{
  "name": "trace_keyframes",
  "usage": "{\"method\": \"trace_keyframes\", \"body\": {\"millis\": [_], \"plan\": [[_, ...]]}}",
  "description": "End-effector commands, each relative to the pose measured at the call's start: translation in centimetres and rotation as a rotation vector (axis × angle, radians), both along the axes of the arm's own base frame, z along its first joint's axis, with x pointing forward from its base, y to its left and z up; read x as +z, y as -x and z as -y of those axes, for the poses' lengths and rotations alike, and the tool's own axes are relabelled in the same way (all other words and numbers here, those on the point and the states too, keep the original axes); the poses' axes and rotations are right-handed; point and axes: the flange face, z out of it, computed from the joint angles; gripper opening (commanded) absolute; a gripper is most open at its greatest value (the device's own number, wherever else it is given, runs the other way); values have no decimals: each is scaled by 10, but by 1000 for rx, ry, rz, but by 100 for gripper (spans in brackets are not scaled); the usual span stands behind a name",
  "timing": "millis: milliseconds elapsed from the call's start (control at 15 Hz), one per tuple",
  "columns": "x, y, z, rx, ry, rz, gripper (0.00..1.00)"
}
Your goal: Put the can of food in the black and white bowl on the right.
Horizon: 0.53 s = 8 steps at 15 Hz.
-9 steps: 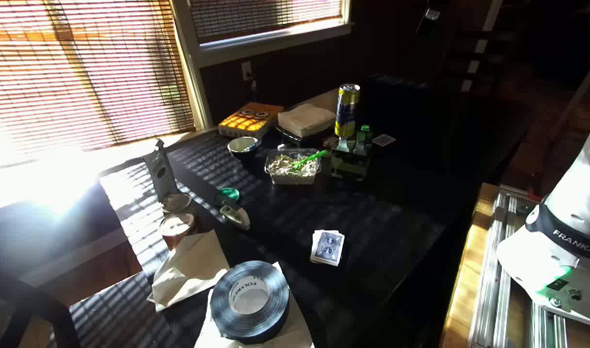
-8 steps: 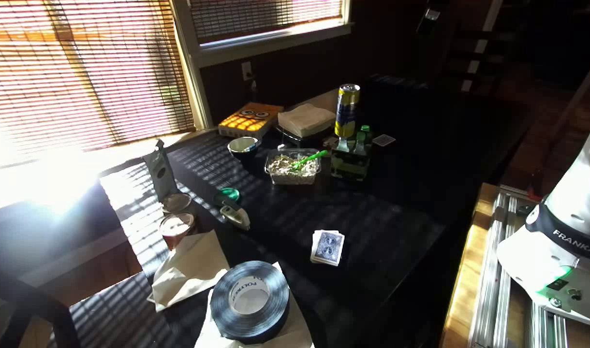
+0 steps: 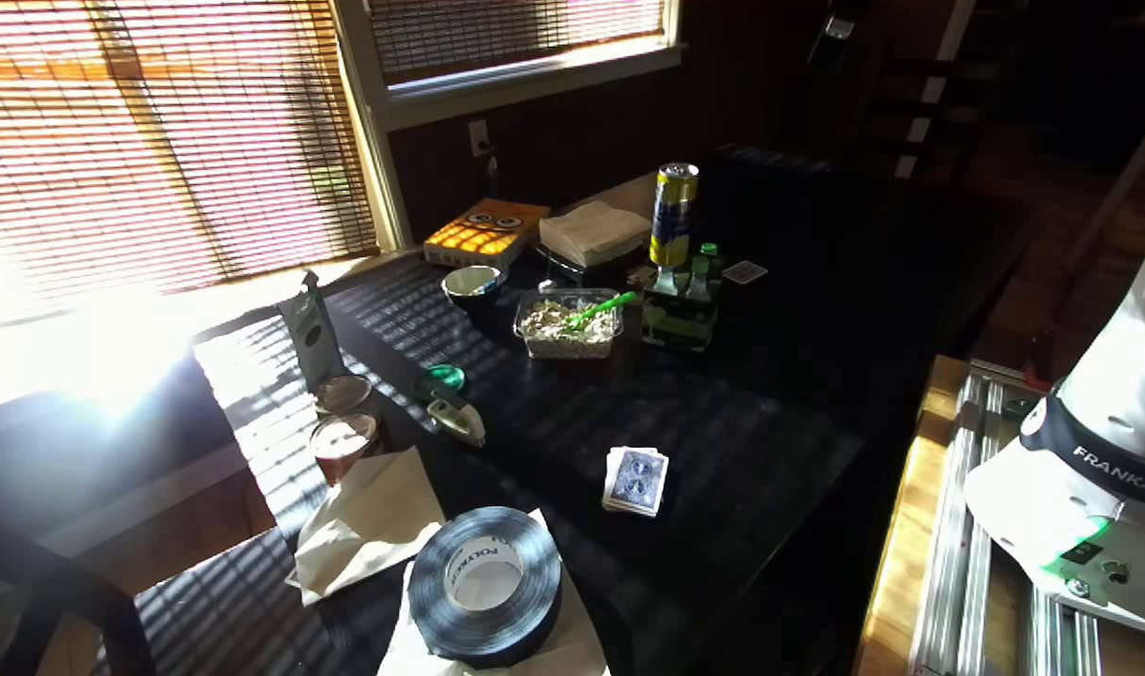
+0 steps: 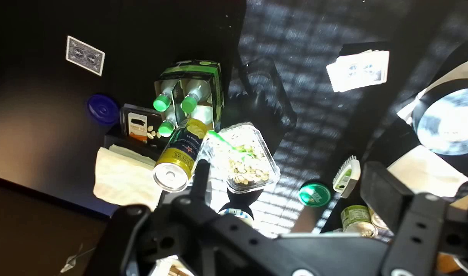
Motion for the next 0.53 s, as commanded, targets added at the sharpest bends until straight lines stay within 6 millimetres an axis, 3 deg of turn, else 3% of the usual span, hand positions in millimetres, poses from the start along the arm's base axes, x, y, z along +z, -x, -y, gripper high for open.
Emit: {"method": "trace_keyframes", "body": {"millis": [0, 133, 467], "plan": [[1, 0, 0, 0, 0, -1, 100], [1, 0, 0, 0, 0, -1, 100], [-8, -55, -72, 189, -25, 101, 100]]}}
